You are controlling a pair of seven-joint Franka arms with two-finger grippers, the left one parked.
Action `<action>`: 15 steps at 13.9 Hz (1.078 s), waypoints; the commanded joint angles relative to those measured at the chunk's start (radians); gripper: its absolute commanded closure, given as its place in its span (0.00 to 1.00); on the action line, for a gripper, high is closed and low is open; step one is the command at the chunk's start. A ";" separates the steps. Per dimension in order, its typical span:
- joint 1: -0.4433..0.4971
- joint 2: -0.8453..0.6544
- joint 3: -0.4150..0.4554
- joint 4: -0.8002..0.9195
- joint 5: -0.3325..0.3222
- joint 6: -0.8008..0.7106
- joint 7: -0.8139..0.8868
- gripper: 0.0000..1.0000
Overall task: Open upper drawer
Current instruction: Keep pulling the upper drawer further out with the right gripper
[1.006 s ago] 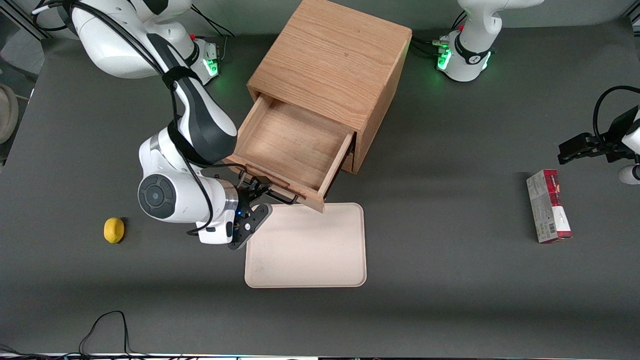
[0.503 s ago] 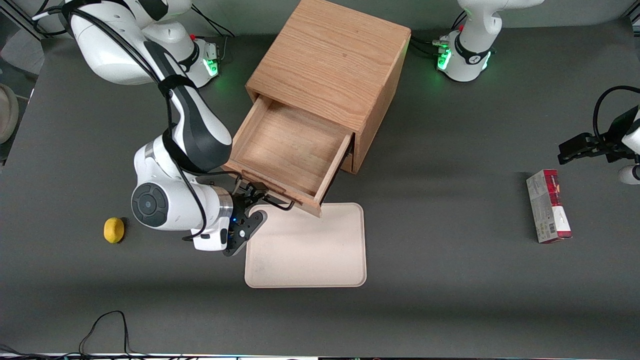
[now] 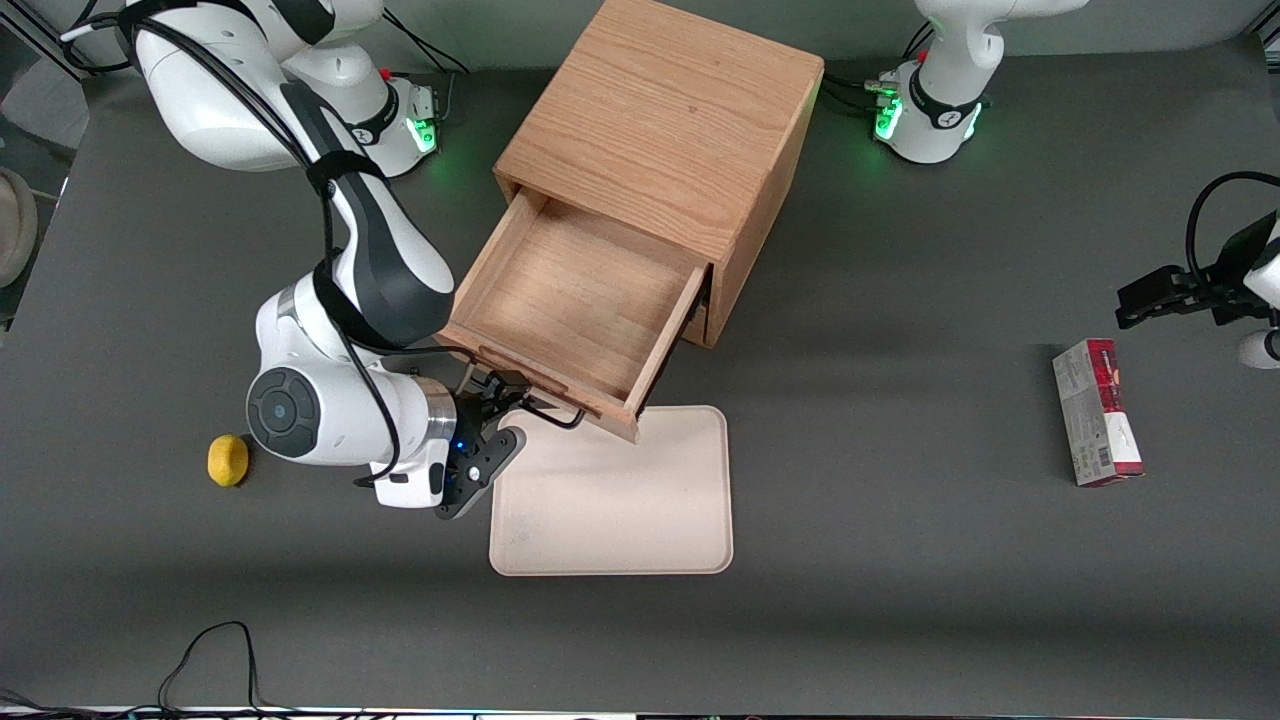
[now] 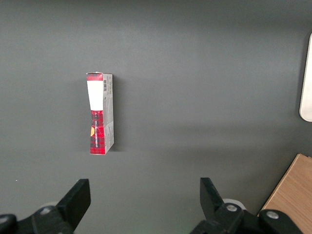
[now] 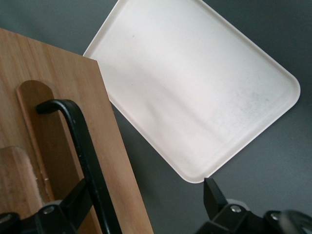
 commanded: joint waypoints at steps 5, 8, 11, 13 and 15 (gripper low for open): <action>-0.029 0.029 0.001 0.072 0.012 0.001 -0.026 0.00; -0.038 0.029 0.000 0.078 0.006 0.003 -0.024 0.00; -0.053 0.027 -0.002 0.091 0.004 0.003 -0.024 0.00; -0.068 0.024 -0.002 0.096 0.003 0.003 -0.021 0.00; -0.070 0.012 -0.007 0.096 0.001 -0.006 -0.018 0.00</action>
